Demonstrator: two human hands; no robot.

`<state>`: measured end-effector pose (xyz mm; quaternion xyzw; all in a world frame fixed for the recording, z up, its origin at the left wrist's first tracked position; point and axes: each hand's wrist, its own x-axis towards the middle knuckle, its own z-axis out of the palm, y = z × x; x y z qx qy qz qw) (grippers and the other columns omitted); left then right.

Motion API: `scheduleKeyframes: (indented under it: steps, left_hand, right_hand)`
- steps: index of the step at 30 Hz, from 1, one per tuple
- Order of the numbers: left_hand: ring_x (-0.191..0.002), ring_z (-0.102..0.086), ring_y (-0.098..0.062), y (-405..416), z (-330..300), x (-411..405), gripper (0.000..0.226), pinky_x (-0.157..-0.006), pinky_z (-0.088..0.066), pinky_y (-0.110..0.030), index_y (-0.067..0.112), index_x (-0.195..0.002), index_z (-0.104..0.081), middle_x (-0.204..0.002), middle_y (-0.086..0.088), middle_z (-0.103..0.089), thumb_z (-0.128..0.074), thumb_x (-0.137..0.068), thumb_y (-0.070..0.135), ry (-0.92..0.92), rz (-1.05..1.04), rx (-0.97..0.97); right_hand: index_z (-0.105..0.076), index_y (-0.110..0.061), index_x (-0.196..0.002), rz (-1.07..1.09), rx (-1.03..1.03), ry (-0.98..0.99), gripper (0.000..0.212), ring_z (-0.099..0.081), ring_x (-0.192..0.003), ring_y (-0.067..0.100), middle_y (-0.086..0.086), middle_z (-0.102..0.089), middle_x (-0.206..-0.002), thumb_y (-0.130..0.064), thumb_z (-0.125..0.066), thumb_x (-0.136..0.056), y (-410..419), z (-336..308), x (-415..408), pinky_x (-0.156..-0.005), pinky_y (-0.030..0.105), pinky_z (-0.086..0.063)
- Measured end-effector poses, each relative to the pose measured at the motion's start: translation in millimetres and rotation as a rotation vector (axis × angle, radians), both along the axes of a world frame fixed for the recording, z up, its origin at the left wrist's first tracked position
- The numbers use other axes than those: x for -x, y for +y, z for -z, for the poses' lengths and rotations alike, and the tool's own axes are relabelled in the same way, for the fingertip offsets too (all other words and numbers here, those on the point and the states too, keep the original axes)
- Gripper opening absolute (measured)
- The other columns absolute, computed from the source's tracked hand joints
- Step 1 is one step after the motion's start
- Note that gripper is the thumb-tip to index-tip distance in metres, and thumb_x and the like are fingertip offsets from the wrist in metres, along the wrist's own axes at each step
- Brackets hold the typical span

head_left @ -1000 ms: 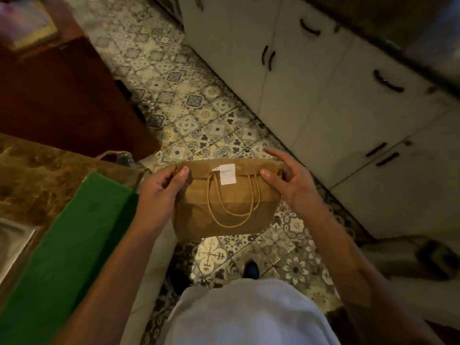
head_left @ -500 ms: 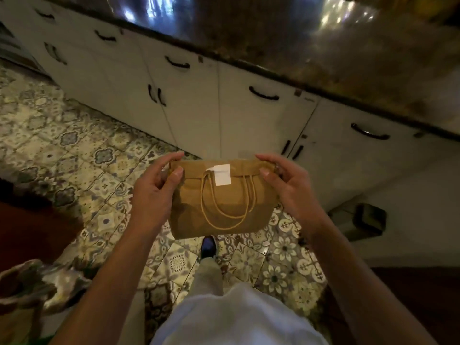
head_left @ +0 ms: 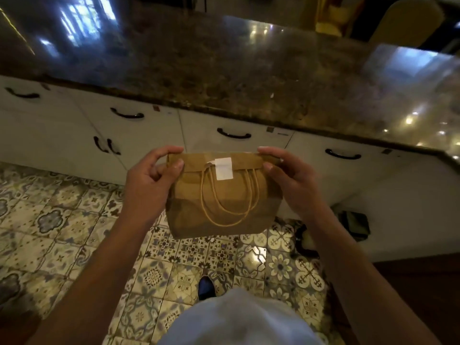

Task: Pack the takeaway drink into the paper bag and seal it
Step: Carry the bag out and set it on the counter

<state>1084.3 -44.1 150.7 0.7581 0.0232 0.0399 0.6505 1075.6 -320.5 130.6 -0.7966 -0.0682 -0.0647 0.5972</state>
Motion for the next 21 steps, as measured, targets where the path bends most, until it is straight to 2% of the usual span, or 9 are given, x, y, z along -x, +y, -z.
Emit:
scheduleKeyframes:
  steps: [3,6,9,12,16,21]
  left_hand:
    - [-0.067,-0.071,0.000,-6.6,-9.5,-36.1,0.025,-0.058,-0.056,-0.017,0.038,-0.110,-0.068,-0.074,0.013,-0.078,-0.064,-0.099,0.016,-0.053,0.059,-0.010]
    - [-0.065,-0.070,0.001,-17.7,-16.1,-71.2,0.026,-0.057,-0.055,-0.015,0.039,-0.109,-0.068,-0.072,0.014,-0.077,-0.064,-0.099,0.015,-0.109,0.111,-0.020]
    - [-0.066,-0.070,-0.001,-35.1,-24.5,-104.3,0.024,-0.059,-0.055,-0.016,0.036,-0.114,-0.068,-0.072,0.011,-0.076,-0.064,-0.100,0.017,-0.159,0.171,-0.024]
    - [-0.069,-0.071,0.001,-55.4,-36.0,-133.9,0.025,-0.060,-0.054,-0.013,0.033,-0.115,-0.067,-0.076,0.017,-0.077,-0.065,-0.099,0.015,-0.226,0.233,-0.044]
    - [-0.074,-0.074,-0.002,-85.3,-49.7,-167.9,0.027,-0.064,-0.057,-0.016,0.034,-0.111,-0.067,-0.082,0.016,-0.079,-0.067,-0.097,0.011,-0.285,0.286,-0.034]
    - [-0.070,-0.074,-0.002,-121.0,-69.7,-204.8,0.026,-0.059,-0.055,-0.015,0.029,-0.111,-0.068,-0.080,0.012,-0.079,-0.070,-0.094,0.009,-0.313,0.278,-0.019]
  right_hand:
    - [-0.068,-0.038,-0.124,0.082,-0.003,0.013,0.031,-0.064,-0.109,0.021,-0.001,-0.064,-0.122,-0.020,-0.061,-0.101,-4.4,-7.5,-20.8,-0.089,0.044,-0.057]
    - [-0.068,-0.023,-0.130,0.122,-0.011,-0.012,0.030,-0.065,-0.114,0.022,0.003,-0.066,-0.125,-0.015,-0.060,-0.102,-15.4,-18.5,-37.6,-0.094,0.045,-0.057]
    - [-0.067,-0.021,-0.130,0.161,-0.022,-0.050,0.031,-0.068,-0.110,0.016,-0.004,-0.069,-0.120,-0.009,-0.059,-0.102,-32.1,-32.1,-54.0,-0.092,0.039,-0.059]
    - [-0.067,-0.017,-0.129,0.178,-0.033,-0.090,0.031,-0.069,-0.108,0.012,-0.005,-0.070,-0.118,-0.004,-0.059,-0.102,-54.4,-44.8,-72.3,-0.090,0.032,-0.058]
    - [-0.068,-0.017,-0.129,0.197,-0.018,-0.165,0.030,-0.071,-0.107,0.018,-0.005,-0.072,-0.116,-0.006,-0.060,-0.101,-85.5,-56.7,-99.6,-0.090,0.040,-0.061]
    - [-0.069,-0.015,-0.129,0.220,0.005,-0.231,0.029,-0.072,-0.103,0.017,-0.003,-0.073,-0.115,-0.010,-0.063,-0.100,-119.9,-73.4,-137.9,-0.088,0.037,-0.061]
